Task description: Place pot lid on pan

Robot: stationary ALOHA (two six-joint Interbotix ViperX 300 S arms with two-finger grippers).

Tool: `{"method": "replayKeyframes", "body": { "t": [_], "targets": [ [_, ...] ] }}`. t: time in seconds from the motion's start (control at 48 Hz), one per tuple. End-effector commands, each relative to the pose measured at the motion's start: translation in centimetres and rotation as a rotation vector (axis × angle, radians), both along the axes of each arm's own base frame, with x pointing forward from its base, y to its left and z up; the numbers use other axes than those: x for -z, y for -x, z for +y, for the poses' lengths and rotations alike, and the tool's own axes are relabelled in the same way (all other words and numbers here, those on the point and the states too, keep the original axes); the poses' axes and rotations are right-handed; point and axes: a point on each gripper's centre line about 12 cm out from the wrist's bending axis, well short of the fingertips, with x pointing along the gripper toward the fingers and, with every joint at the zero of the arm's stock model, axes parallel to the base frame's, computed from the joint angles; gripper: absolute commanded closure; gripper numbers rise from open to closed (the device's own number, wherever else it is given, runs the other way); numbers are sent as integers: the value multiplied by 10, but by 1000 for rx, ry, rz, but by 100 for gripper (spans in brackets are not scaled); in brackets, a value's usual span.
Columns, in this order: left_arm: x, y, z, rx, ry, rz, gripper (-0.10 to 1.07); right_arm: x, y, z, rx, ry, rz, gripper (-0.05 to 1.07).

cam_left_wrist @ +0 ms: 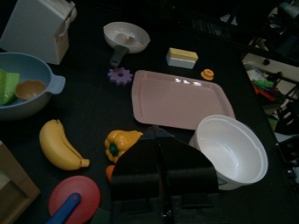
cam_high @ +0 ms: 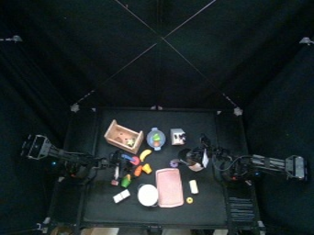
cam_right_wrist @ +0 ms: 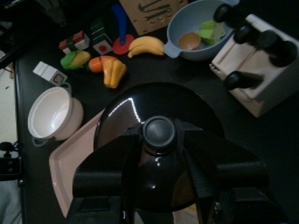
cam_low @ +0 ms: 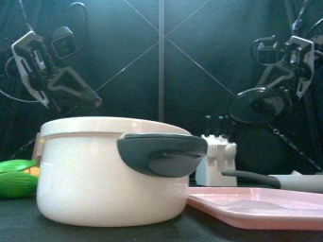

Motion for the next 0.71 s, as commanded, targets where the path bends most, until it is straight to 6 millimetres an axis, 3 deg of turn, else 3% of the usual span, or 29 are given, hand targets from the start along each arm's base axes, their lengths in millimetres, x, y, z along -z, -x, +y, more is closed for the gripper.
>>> {"method": "replayKeyframes", "body": {
  "t": [0.0, 0.229, 0.458, 0.688],
  "targets": [
    [-4, -3, -1, 0, 3, -14, 100, -15, 4, -8, 26, 10, 20, 33],
    [-4, -3, -1, 0, 3, -14, 100, -15, 16, -17, 95, 7, 50, 33],
    [-4, -3, -1, 0, 3, -14, 100, 5, 28, -23, 209, -24, 139, 33],
    [-3, -2, -1, 0, 2, -12, 100, 2, 29, -11, 207, -13, 90, 33]
  ]
}}
